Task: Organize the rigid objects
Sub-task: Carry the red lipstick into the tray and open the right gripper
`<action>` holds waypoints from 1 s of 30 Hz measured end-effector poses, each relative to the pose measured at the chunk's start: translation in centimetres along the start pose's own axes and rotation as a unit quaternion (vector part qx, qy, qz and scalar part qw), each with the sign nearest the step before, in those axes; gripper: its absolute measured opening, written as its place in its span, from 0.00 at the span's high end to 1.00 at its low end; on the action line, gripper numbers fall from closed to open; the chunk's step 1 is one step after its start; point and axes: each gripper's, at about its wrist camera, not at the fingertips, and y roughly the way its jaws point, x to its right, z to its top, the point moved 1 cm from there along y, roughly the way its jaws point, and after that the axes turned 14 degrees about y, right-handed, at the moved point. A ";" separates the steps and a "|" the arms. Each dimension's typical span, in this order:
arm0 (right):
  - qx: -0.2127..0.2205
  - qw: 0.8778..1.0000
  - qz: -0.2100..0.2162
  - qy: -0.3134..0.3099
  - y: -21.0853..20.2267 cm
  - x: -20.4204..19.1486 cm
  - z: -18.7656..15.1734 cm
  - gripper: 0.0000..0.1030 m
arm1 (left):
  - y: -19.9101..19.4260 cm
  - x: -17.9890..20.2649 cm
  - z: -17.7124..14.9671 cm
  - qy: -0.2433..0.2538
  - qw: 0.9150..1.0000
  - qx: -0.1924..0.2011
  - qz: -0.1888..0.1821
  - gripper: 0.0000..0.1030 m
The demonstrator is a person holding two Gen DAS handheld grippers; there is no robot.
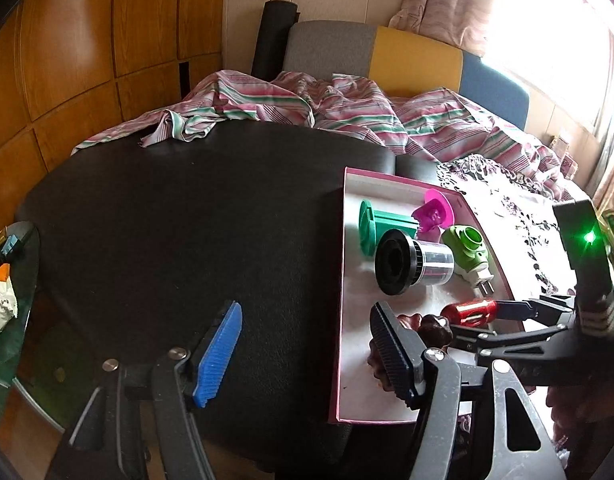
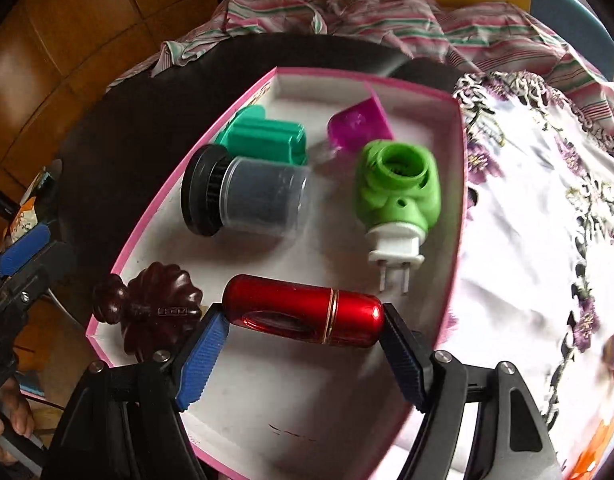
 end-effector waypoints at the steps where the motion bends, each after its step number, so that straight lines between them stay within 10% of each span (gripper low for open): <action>1: 0.004 1.000 -0.005 -0.007 0.0 -0.1 -0.1 0.25 | 0.0 0.0 0.0 0.000 1.000 0.000 0.000 0.34; 30: 0.108 0.993 0.007 0.050 -7.2 3.6 -0.2 0.22 | -1.6 2.2 0.8 0.034 0.999 0.013 -0.008 0.32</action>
